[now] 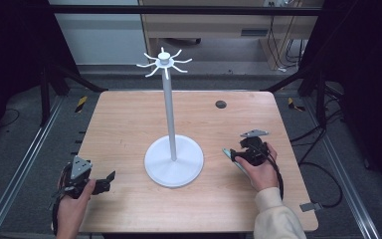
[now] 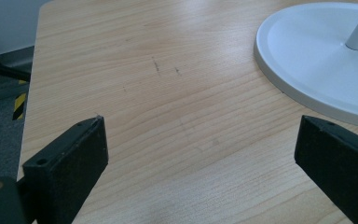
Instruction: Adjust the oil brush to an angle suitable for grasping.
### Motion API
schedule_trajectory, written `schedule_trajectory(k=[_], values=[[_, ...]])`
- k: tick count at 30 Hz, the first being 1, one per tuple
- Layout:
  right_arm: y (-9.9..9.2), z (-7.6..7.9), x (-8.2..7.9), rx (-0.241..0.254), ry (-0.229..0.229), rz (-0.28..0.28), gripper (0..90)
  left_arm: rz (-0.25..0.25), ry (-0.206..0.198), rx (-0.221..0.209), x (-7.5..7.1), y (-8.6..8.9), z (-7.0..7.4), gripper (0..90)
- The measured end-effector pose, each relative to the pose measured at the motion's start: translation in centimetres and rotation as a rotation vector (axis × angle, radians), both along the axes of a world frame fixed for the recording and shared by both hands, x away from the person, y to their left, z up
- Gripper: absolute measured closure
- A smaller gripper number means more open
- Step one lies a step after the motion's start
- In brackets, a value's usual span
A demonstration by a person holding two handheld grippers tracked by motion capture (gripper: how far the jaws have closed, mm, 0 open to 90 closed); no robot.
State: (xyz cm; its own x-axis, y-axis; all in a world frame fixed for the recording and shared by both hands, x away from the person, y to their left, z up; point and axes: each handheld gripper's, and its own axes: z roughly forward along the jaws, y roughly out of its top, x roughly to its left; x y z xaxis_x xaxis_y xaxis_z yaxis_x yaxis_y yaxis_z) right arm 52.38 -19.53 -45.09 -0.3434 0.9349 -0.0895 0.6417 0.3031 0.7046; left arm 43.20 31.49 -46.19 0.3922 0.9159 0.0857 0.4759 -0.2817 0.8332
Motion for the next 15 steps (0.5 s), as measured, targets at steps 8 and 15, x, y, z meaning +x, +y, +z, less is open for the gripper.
schedule_trajectory(k=[8, 15], values=[[1.7, 0.8, -0.6, 0.007, -0.032, 0.099, 45.2, -0.010, 0.004, 0.013, 0.0, -0.2, 0.0, 2.2], [3.0, 0.6, -0.7, -0.024, 0.006, 0.180, 62.8, -0.018, 0.008, 0.016, 0.0, -0.3, 0.0, 2.3]])
